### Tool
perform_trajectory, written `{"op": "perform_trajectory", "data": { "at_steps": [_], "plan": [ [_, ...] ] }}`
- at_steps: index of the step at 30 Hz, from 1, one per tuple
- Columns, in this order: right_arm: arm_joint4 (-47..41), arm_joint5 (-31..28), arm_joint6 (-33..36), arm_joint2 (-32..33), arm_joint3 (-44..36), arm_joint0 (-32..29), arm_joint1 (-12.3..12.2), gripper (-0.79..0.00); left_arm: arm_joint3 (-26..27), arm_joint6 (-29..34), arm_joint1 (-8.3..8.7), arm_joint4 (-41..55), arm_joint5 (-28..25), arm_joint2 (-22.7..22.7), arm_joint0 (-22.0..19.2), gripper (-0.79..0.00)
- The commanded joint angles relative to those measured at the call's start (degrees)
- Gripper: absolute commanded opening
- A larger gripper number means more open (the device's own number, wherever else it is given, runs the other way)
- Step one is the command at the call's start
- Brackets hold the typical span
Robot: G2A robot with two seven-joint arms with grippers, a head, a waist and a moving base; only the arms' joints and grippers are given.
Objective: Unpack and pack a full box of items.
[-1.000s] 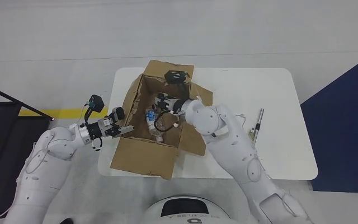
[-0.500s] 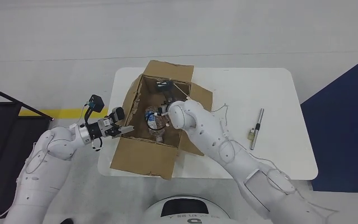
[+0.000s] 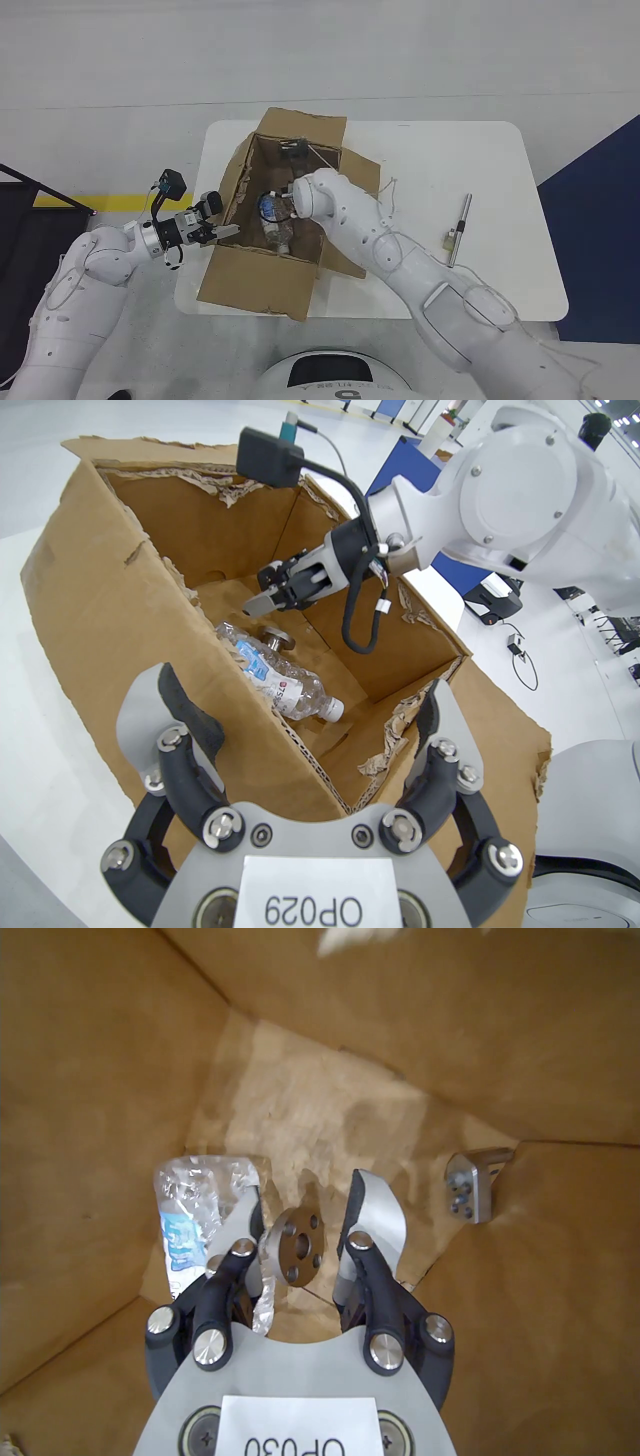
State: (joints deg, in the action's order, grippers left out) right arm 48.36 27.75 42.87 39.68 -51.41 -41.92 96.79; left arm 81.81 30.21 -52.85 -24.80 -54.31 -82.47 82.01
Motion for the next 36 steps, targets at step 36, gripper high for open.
{"op": "perform_trajectory", "data": {
  "at_steps": [36],
  "plan": [
    [5.3,-4.0,0.6,47.2,-66.4,-43.4,-11.6,0.0,0.0,0.0,0.0,0.0,0.0,0.0,0.0,0.0]
  ]
}}
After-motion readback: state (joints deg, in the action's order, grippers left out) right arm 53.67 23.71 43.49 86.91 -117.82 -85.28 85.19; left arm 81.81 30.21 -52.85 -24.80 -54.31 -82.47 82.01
